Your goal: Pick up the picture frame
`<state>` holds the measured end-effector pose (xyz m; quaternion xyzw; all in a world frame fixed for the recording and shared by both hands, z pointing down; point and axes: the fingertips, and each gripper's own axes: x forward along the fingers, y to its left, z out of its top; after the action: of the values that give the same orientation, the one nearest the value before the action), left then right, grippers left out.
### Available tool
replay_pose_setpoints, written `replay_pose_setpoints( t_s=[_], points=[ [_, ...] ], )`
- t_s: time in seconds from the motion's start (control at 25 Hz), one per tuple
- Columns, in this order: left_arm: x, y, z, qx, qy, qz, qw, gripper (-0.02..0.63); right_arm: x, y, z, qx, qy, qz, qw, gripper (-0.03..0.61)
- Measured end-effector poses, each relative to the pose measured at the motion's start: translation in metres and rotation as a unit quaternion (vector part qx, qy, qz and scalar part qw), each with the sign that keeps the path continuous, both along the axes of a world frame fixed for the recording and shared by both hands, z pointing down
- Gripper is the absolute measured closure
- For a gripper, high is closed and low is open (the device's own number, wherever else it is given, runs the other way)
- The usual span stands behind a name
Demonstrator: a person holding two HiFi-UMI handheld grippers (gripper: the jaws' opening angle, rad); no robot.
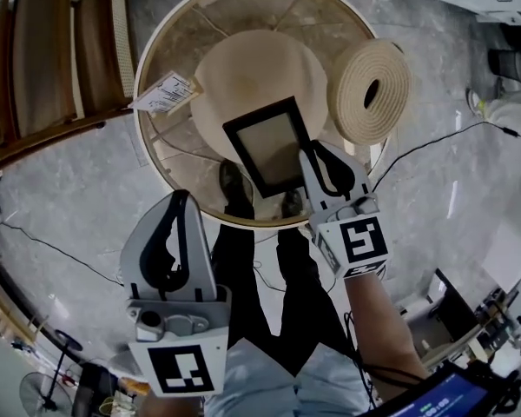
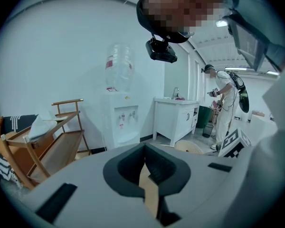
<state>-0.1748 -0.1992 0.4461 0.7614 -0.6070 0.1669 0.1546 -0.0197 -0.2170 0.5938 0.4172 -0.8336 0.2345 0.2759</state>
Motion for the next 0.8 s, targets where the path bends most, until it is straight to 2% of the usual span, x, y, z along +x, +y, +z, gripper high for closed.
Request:
replay_pose_setpoints(
  t_s=[0.44,0.68,0.8],
  points=[
    [-0.007,0.0,-0.106,0.083,-0.026,-0.034,0.9956,0.598,-0.013,-0.01,-0.127,0.088,-0.029,-0.033,0.995,0.495],
    [0.003,0.015,-0.173,0.128,-0.04,-0.04,0.9901,0.598,-0.013,0.001,-0.207,0.138,-0.04,-0.04,0.989,0.495],
    [0.01,0.021,-0.205,0.164,-0.046,-0.042,0.9845,0.598,-0.01,-0.001,-0.248,0.178,-0.048,-0.04,0.982,0.495]
  ],
)
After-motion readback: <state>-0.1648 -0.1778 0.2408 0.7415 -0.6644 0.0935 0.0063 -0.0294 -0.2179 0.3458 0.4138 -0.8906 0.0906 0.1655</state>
